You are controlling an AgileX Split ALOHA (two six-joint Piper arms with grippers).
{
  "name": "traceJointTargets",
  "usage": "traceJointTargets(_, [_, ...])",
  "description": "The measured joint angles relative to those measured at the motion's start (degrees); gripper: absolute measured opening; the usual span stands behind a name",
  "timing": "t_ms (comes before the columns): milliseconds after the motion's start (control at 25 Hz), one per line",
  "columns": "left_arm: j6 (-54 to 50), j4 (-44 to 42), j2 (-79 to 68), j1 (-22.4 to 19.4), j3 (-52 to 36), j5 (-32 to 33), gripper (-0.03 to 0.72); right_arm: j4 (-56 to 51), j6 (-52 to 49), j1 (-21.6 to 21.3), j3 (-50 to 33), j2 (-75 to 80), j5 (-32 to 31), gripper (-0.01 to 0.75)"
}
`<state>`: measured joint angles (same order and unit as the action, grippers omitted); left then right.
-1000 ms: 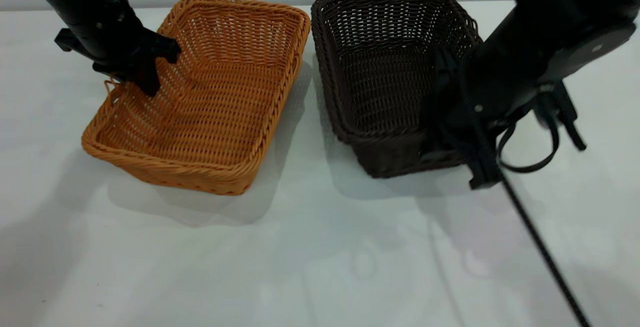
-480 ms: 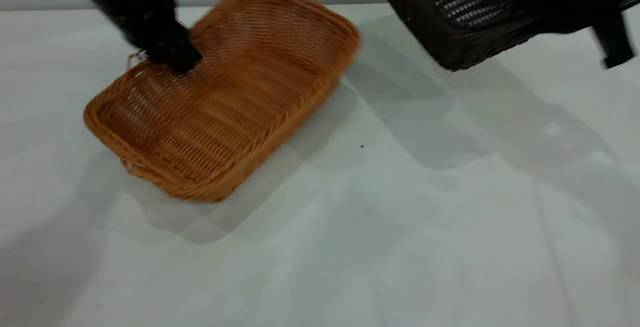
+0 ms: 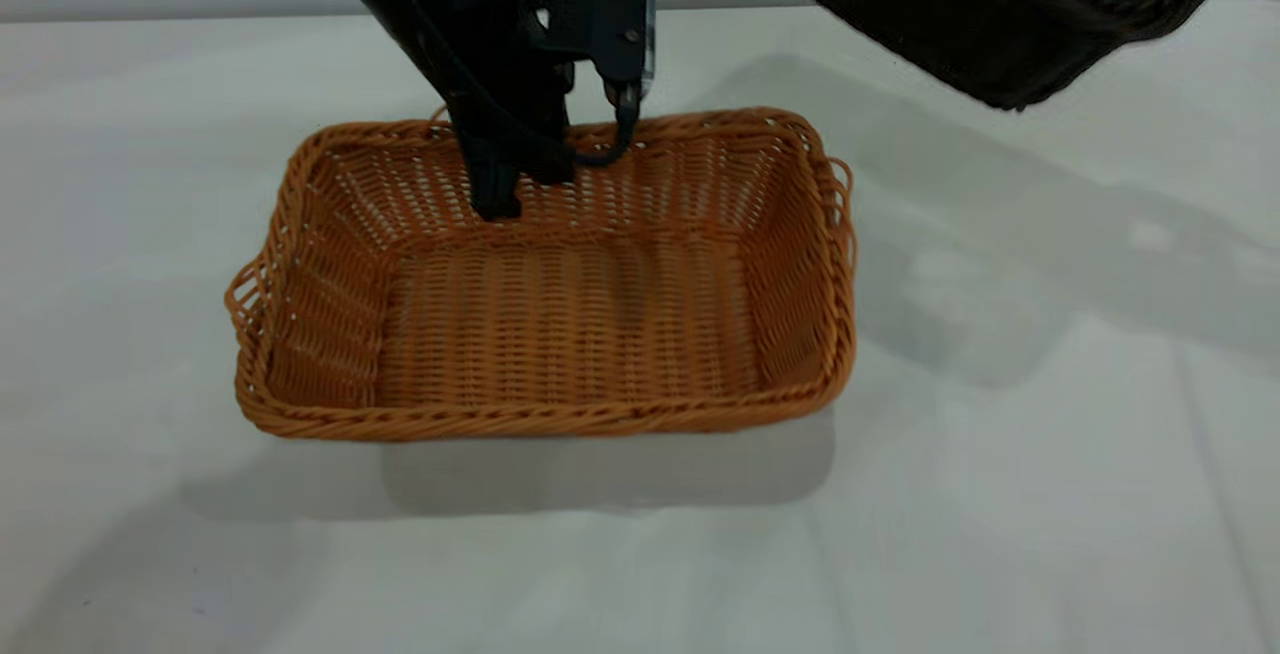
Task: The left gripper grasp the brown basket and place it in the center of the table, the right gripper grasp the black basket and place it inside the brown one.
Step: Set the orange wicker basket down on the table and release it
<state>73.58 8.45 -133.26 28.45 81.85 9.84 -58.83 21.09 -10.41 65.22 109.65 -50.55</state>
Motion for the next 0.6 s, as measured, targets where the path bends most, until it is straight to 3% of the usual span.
traceJointTargets(360, [0.5, 0.0, -0.4, 2.2, 0.0, -0.9, 0.118, 0.5, -0.2, -0.1, 1.9, 0.0, -3.2, 0.092])
traceJointTargets(600, [-2.3, 1.5, -1.1, 4.2, 0.0, -4.9, 0.291, 0.5, -0.2, -0.1, 1.9, 0.0, -3.6, 0.092])
